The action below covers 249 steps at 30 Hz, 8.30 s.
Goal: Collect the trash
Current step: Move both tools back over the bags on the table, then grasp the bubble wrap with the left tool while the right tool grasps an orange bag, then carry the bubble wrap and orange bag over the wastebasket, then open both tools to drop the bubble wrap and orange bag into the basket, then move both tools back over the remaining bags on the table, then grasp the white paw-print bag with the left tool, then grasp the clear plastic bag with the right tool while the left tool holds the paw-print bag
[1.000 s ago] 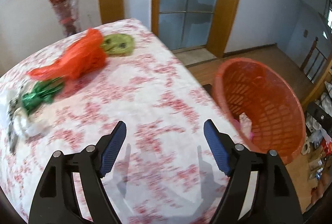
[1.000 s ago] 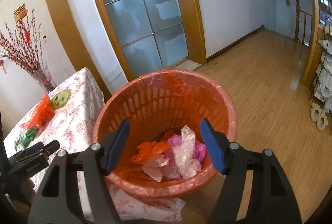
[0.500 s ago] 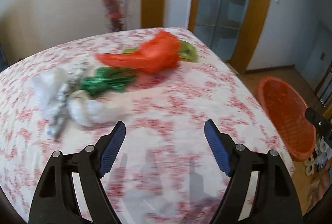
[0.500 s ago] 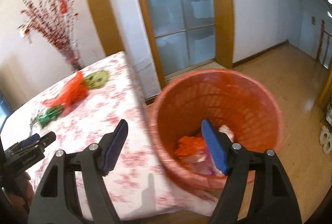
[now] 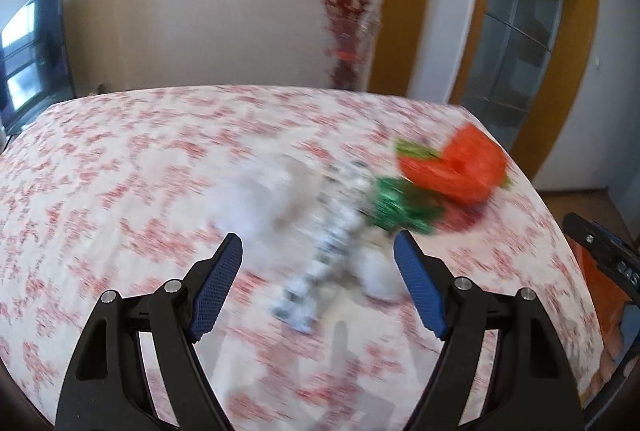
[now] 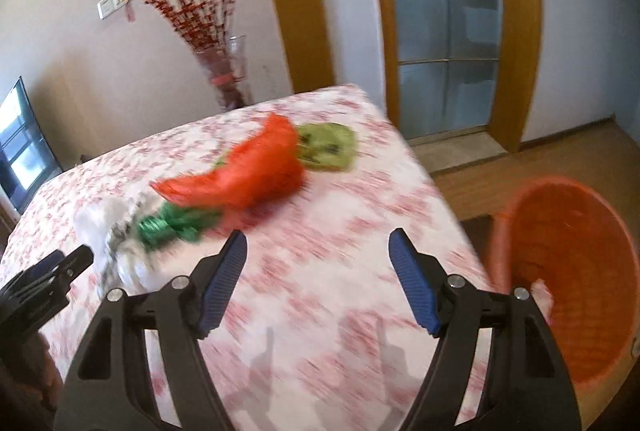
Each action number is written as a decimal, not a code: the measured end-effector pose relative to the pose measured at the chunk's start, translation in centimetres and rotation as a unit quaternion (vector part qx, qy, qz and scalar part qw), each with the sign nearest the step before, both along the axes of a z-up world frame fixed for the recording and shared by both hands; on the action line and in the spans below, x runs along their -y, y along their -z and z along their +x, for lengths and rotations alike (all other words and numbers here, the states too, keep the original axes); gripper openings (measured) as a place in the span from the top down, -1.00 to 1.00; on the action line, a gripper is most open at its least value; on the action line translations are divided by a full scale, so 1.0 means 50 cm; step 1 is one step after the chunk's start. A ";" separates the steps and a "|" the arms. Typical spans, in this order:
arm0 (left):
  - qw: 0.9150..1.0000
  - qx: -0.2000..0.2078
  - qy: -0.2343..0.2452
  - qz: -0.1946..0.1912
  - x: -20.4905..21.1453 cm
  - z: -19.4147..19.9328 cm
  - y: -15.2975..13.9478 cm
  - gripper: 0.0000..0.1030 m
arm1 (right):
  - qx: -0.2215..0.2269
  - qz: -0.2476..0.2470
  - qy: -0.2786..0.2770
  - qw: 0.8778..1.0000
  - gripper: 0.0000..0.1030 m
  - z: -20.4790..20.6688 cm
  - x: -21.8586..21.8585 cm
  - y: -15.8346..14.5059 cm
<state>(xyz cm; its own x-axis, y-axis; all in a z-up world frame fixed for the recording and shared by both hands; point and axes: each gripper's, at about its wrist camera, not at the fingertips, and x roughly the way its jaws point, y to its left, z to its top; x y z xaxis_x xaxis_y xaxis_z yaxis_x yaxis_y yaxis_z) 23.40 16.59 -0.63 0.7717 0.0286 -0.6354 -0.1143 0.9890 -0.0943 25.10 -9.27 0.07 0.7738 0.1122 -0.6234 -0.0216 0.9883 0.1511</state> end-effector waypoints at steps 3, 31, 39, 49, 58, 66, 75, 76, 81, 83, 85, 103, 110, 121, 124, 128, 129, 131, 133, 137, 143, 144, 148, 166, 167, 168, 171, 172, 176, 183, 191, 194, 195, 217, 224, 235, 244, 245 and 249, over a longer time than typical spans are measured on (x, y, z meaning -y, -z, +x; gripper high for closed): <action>1.000 0.008 -0.021 -0.003 -0.047 0.015 -0.007 -0.50 | -0.001 0.001 -0.002 1.000 -0.51 0.063 -0.047 -0.009; 0.998 -0.054 -0.026 -0.028 -0.100 0.152 0.073 -0.56 | -0.056 0.033 0.021 0.998 0.50 0.103 -0.001 0.056; 0.997 -0.075 -0.007 -0.035 -0.091 0.183 0.099 0.11 | -0.058 0.027 0.024 0.998 0.50 0.078 0.019 0.060; 0.999 -0.036 -0.020 -0.034 -0.111 0.144 0.045 0.40 | -0.027 0.017 0.025 0.999 0.50 0.031 0.042 0.018; 0.999 0.014 0.005 -0.035 -0.044 0.091 -0.052 0.40 | 0.020 -0.013 0.034 0.999 0.50 -0.035 0.073 -0.041; 0.994 0.044 0.086 -0.041 0.106 0.045 -0.114 0.40 | 0.055 -0.044 0.064 0.996 0.50 -0.102 0.133 -0.080; 0.982 0.043 0.178 -0.050 0.274 0.016 -0.113 0.40 | 0.069 -0.074 0.122 0.987 0.50 -0.173 0.234 -0.087; 0.980 0.040 0.186 -0.051 0.291 0.015 -0.110 0.40 | 0.071 -0.079 0.131 0.986 0.50 -0.182 0.251 -0.086; 0.971 0.030 0.228 -0.058 0.385 0.010 -0.094 0.40 | 0.076 -0.101 0.165 0.978 0.50 -0.208 0.308 -0.081; 0.968 0.026 0.243 -0.060 0.419 0.007 -0.091 0.40 | 0.074 -0.105 0.177 0.976 0.50 -0.218 0.336 -0.076; 0.964 0.022 0.256 -0.062 0.449 0.005 -0.086 0.40 | 0.071 -0.105 0.187 0.974 0.50 -0.227 0.359 -0.070; 0.939 -0.024 0.339 -0.058 0.651 -0.006 -0.024 0.40 | 0.041 -0.093 0.240 0.965 0.50 -0.263 0.502 -0.008; 0.933 -0.038 0.352 -0.059 0.694 -0.009 -0.006 0.40 | 0.033 -0.089 0.248 0.964 0.50 -0.260 0.532 0.011; 0.927 -0.061 0.366 -0.063 0.741 0.004 0.023 0.39 | 0.019 -0.078 0.255 0.964 0.45 -0.236 0.561 0.028; 0.926 -0.068 0.366 -0.063 0.749 0.007 0.031 0.38 | 0.016 -0.073 0.254 0.964 0.42 -0.232 0.571 0.034; 0.927 -0.077 0.362 -0.061 0.753 0.010 0.043 0.19 | 0.010 -0.069 0.250 0.966 0.33 -0.222 0.570 0.039; 0.927 -0.079 0.361 -0.060 0.752 0.011 0.045 0.16 | 0.009 -0.069 0.249 0.966 0.28 -0.221 0.570 0.041; 0.928 -0.083 0.358 -0.059 0.749 0.013 0.049 0.03 | 0.009 -0.067 0.249 0.966 0.18 -0.222 0.571 0.045; 0.930 -0.083 0.354 -0.058 0.745 0.014 0.050 -0.05 | 0.011 -0.067 0.248 0.966 0.08 -0.223 0.570 0.045; 0.934 -0.084 0.342 -0.056 0.728 0.019 0.051 -0.10 | 0.018 -0.069 0.246 0.967 -0.16 -0.227 0.565 0.042; 0.943 -0.072 0.323 -0.047 0.692 0.016 0.042 -0.26 | 0.024 -0.068 0.247 0.966 -0.32 -0.234 0.555 0.036; 0.944 -0.070 0.319 -0.044 0.684 0.014 0.040 -0.28 | 0.025 -0.069 0.246 0.966 -0.35 -0.236 0.553 0.034; 0.950 -0.065 0.303 -0.031 0.647 0.012 0.040 -0.45 | 0.029 -0.070 0.243 0.967 -0.47 -0.241 0.539 0.030; 0.983 -0.024 0.181 0.028 0.379 0.014 0.020 -0.59 | 0.035 -0.076 0.186 0.979 -0.59 -0.217 0.412 0.013; 0.985 -0.018 0.167 0.032 0.347 0.014 0.019 -0.59 | 0.035 -0.077 0.181 0.980 -0.59 -0.215 0.401 0.013; 0.987 -0.015 0.156 0.034 0.325 0.015 0.018 -0.59 | 0.035 -0.079 0.174 0.981 -0.61 -0.210 0.386 0.013; 0.993 -0.009 0.112 0.036 0.244 0.025 0.015 -0.59 | 0.035 -0.083 0.156 0.984 -0.72 -0.198 0.347 0.015; 0.994 -0.008 0.102 0.036 0.223 0.027 0.016 -0.59 | 0.035 -0.084 0.150 0.985 -0.72 -0.194 0.333 0.016; 0.998 -0.010 0.046 0.033 0.121 0.046 0.018 -0.59 | 0.032 -0.093 0.129 0.987 -0.74 -0.178 0.279 0.020; 0.999 -0.028 0.020 0.014 0.047 0.082 0.043 -0.50 | 0.028 -0.098 0.089 0.991 -0.74 -0.154 0.186 0.030; 0.998 -0.047 0.034 0.004 0.035 0.110 0.066 -0.13 | 0.019 -0.116 0.038 0.992 -0.74 -0.132 0.091 0.040; 0.998 -0.049 0.041 0.000 0.036 0.116 0.068 0.08 | 0.017 -0.120 0.022 0.992 -0.74 -0.126 0.062 0.043; 0.998 -0.050 0.044 -0.001 0.037 0.117 0.069 0.15 | 0.016 -0.122 0.016 0.992 -0.74 -0.124 0.052 0.043; 0.999 -0.016 -0.027 -0.026 -0.155 0.044 0.033 0.53 | 0.001 -0.062 -0.146 0.987 -0.73 -0.049 -0.211 0.051; 0.998 -0.017 -0.050 -0.033 -0.213 0.029 0.038 0.53 | -0.030 -0.062 -0.181 0.981 -0.61 -0.005 -0.297 0.079; 0.997 -0.024 -0.066 -0.045 -0.252 0.018 0.053 0.53 | -0.085 -0.072 -0.204 0.973 -0.25 0.040 -0.345 0.128; 0.997 -0.029 -0.060 -0.046 -0.237 0.018 0.050 0.53 | -0.072 -0.058 -0.215 0.972 0.36 0.005 -0.325 0.111; 0.997 -0.029 -0.058 -0.045 -0.234 0.019 0.049 0.53 | -0.067 -0.053 -0.216 0.973 0.36 -0.001 -0.318 0.103; 0.998 -0.028 -0.045 -0.041 -0.209 0.020 0.042 0.53 | -0.045 -0.040 -0.209 0.976 0.36 -0.025 -0.282 0.070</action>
<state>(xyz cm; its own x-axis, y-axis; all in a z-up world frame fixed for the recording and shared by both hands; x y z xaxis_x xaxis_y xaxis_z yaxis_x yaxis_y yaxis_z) 24.39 27.02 -2.74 0.7310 0.0423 -0.6811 -0.2105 0.9634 -0.1661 23.85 4.82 -3.43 0.6128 0.3543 -0.7064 -0.4148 0.9050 0.0941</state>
